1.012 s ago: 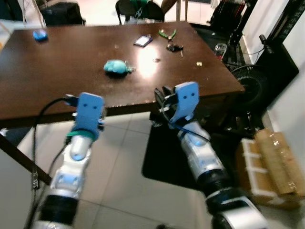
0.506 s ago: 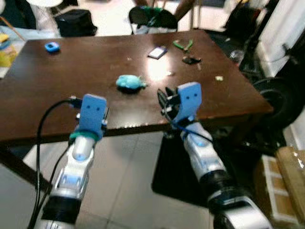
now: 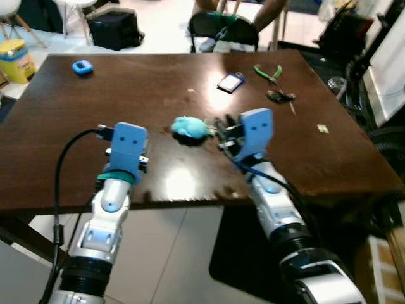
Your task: Hang keys on a hook
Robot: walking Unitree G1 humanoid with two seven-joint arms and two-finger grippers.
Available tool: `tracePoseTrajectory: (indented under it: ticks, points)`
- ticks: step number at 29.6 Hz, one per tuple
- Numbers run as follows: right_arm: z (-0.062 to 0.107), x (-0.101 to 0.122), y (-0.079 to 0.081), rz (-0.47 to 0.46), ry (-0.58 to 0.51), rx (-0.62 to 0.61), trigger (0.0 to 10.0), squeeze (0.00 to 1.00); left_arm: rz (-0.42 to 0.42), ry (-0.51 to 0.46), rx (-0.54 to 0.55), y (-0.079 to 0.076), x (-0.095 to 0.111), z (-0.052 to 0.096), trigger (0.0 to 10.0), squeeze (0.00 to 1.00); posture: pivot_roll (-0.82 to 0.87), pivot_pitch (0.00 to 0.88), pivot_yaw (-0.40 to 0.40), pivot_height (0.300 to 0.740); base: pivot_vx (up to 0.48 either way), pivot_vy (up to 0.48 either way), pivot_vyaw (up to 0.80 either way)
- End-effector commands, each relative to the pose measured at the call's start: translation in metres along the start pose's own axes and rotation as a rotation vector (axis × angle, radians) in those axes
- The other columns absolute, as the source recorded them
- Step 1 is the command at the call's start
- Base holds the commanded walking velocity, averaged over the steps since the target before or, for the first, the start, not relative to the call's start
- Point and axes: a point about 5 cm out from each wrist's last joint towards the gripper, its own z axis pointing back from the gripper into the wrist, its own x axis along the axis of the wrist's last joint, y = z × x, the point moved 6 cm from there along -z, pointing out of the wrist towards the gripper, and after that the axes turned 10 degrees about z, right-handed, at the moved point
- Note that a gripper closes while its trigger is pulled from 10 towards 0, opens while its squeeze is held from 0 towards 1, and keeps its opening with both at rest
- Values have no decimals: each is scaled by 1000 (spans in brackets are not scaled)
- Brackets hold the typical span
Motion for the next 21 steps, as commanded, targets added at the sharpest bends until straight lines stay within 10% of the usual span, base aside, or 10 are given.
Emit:
tracePoseTrajectory:
  ticks: [1, 12, 21]
  points:
    - [0, -3, 8, -13, 8, 19, 10000, 0, -16, 30, 7, 4, -10, 3, 10000, 0, -32, 49, 67, 740, 371, 0, 0]
    - [0, -2, 6, -12, 5, 13, 10000, 0, -15, 30, 5, 3, -10, 3, 10000, 0, -31, 50, 68, 740, 365, 0, 0]
    - [3, -20, -24, 65, 147, 62, 10000, 0, 116, 97, -371, -54, -15, 29, 10000, 0, -34, 62, 68, 740, 0, 0, 0]
